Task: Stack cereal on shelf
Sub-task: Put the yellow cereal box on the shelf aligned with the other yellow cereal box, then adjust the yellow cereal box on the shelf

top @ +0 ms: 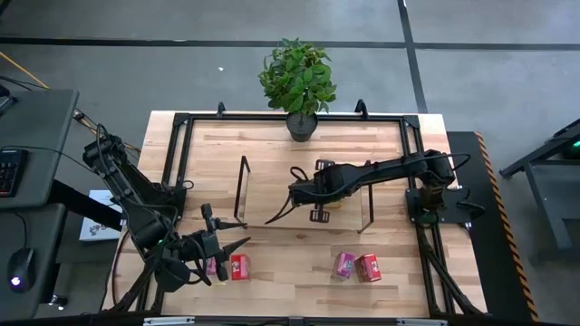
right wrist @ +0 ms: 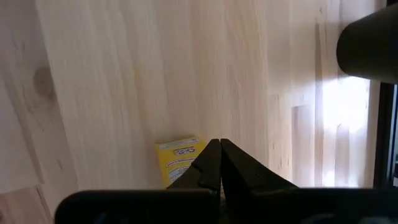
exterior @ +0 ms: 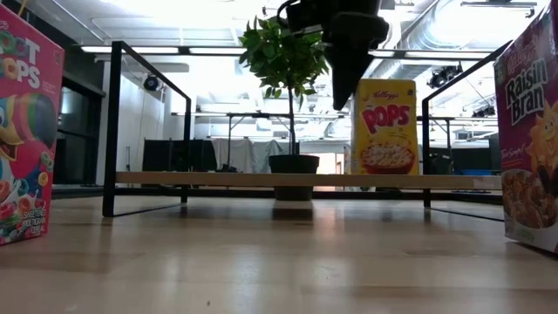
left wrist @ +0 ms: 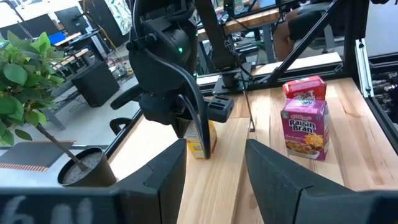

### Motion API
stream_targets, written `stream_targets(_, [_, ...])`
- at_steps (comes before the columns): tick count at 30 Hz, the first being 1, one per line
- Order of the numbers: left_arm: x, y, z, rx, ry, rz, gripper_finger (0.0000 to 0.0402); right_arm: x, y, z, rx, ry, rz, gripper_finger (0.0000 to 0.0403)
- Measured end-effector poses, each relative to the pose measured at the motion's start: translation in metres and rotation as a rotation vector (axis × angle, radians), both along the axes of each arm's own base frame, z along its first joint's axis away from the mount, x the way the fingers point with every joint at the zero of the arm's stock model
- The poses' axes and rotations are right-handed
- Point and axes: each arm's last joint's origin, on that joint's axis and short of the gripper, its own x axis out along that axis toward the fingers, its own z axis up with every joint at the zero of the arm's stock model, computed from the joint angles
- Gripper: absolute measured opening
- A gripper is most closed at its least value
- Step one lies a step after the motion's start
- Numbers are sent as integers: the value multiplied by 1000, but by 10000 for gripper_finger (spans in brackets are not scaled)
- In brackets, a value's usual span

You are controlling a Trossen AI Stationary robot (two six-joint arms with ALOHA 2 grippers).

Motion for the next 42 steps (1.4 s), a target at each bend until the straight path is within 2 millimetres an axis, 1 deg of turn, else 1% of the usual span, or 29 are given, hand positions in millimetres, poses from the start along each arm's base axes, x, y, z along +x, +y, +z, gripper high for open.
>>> stream_targets(2, [0, 0, 0, 2, 2, 0, 157, -1, 1, 3, 0, -7, 15, 0])
stream_targets(5, [0, 0, 0, 5, 4, 0, 157, -6, 1, 13, 3, -41, 22, 0])
stream_targets(9, [0, 0, 0, 5, 4, 0, 157, -20, -2, 37, -22, -107, -8, 0])
stream_targets(12, [0, 0, -1, -1, 3, 2, 157, -40, -10, 55, -85, -131, -125, 0])
stream_targets(16, [0, 0, -1, -12, 0, 5, 157, -66, -27, 65, -68, -56, -348, 0])
stream_targets(18, [0, 0, -1, -12, 0, 5, 157, -74, -34, 66, -61, -11, -428, 0])
stream_targets(22, [0, 1, -1, -12, 0, 6, 157, -71, -43, 63, 15, -5, -485, 0])
stream_targets(26, [0, 0, -1, -9, 2, 5, 157, -69, -53, 55, 20, 26, -540, 0])
stream_targets(30, [-1, 1, -2, -6, 5, 5, 157, -72, -62, 47, 14, 47, -609, 0])
stream_targets(34, [-1, 1, -2, -6, 5, 5, 157, -73, -67, 43, 18, 59, -637, 0])
stream_targets(38, [-1, 1, -2, -7, 5, 5, 157, -75, -67, 45, 22, 58, -625, 0])
stream_targets(42, [-1, 1, -2, -11, 3, 6, 157, -81, -67, 53, 33, 22, -644, 0])
